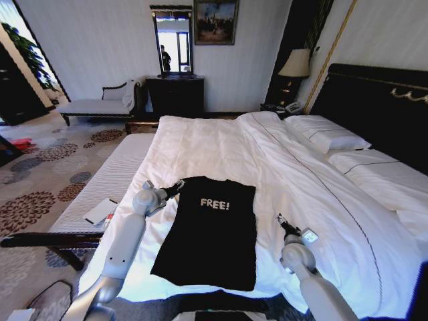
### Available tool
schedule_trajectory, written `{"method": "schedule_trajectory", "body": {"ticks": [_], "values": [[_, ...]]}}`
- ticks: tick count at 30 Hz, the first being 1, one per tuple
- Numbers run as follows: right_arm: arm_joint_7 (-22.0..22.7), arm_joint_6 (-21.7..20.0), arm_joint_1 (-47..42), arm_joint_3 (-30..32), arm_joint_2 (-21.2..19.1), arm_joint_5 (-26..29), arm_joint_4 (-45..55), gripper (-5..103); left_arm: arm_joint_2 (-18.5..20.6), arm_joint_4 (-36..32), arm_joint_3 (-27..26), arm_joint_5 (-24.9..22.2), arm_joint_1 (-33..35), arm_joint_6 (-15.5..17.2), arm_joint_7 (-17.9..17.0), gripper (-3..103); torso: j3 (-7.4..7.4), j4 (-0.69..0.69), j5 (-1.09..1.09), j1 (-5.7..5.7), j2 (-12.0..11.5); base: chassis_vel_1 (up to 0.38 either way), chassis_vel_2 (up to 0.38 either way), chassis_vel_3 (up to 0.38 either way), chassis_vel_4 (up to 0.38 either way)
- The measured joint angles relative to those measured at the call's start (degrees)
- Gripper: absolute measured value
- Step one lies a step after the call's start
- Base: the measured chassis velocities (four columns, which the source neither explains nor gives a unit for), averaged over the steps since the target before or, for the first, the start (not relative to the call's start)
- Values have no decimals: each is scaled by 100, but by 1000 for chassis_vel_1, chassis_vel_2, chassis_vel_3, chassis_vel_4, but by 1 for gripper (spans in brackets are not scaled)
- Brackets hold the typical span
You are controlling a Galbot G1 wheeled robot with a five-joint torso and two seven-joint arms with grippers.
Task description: Fold the clothes on the bed.
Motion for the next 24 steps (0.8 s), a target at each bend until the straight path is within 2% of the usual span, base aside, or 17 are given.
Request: {"method": "schedule_trajectory", "body": {"ticks": [3,4,7,9,12,13,16,17,19,24], "values": [[0,3,6,0,9,-6,-14,100,8,7,13,9,1,-2,9,56,0,0,0,0,0,0,0,0,0],[0,3,6,0,9,-6,-14,100,8,7,13,9,1,-2,9,56,0,0,0,0,0,0,0,0,0],[-2,8,-1,0,18,-13,-14,100,63,-25,24,21,57,-3,21,40,0,1,0,0,0,0,0,0,0],[-2,8,-1,0,19,-14,-14,100,65,-25,24,23,59,-3,23,40,0,1,0,0,0,0,0,0,0],[-6,12,-29,5,10,-22,-12,100,68,-23,40,80,71,-19,92,24,0,1,0,0,0,0,0,0,0],[-6,12,-29,5,10,-22,-12,100,68,-23,40,80,71,-19,92,24,0,1,0,0,0,0,0,0,0],[-8,14,-62,14,12,-35,14,100,2,24,107,217,30,-90,220,8,0,0,0,0,0,0,0,0,0],[-8,14,-62,14,12,-35,14,100,2,24,107,217,30,-90,220,8,0,0,0,0,0,0,0,0,0],[-9,15,-99,30,18,-50,37,100,-77,86,185,347,-53,-137,315,1,0,0,0,0,0,0,0,0,0],[-11,17,-176,93,17,-69,86,100,-244,221,296,496,-251,-181,405,0,-1,-1,1,0,0,0,0,0,0]]}}
